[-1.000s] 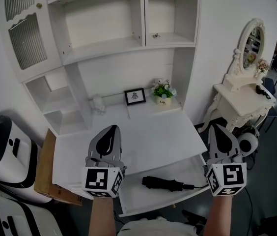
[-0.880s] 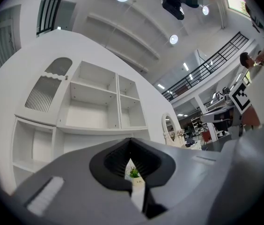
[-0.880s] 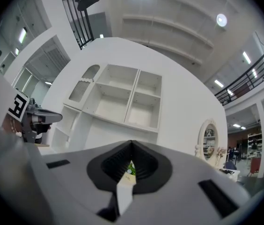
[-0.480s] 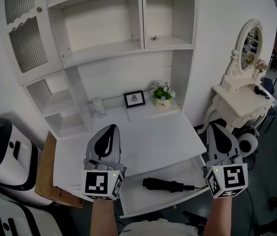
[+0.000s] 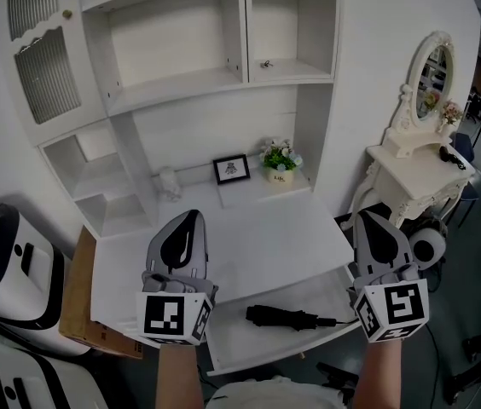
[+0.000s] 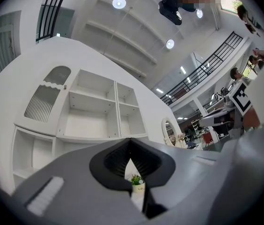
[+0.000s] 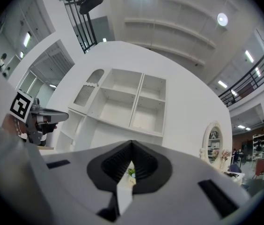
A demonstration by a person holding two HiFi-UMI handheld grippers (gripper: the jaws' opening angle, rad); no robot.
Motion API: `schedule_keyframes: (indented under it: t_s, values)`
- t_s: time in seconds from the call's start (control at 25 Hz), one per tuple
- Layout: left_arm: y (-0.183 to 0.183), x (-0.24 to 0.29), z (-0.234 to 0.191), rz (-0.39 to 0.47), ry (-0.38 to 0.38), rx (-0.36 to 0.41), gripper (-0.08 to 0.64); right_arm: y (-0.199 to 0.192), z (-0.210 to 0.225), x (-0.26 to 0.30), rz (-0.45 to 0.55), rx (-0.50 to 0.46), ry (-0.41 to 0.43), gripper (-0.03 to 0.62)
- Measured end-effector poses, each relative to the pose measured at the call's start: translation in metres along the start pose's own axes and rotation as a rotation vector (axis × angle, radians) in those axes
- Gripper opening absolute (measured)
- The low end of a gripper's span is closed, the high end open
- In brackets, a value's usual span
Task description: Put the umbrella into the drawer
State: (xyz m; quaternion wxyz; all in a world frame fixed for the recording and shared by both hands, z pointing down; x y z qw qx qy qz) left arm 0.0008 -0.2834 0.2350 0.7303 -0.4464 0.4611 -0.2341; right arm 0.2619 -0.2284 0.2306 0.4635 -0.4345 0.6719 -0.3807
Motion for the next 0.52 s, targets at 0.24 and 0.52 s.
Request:
schedule_keyframes:
  t_s: [0.24, 0.52]
  values:
    - [-0.0010, -0.0032, 0.0007, -0.001, -0.003, -0.006, 0.009, -0.0021, -0.0033, -0.0015, -0.008, -0.003, 0.009, 0.005]
    - [-0.0010, -0.0059, 0.0002, -0.005, -0.005, -0.011, 0.009, -0.0025, -0.0096, -0.0025, -0.020, -0.013, 0.029, 0.005]
Point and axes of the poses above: the fingertips, and each gripper's own axes: x forward along the fingers, z to its right, y out of its top, the point moved 2 cm from there along -x, backward along the fingers, and after that the axes turned 9 degrees about z, right-handed, at the moved point
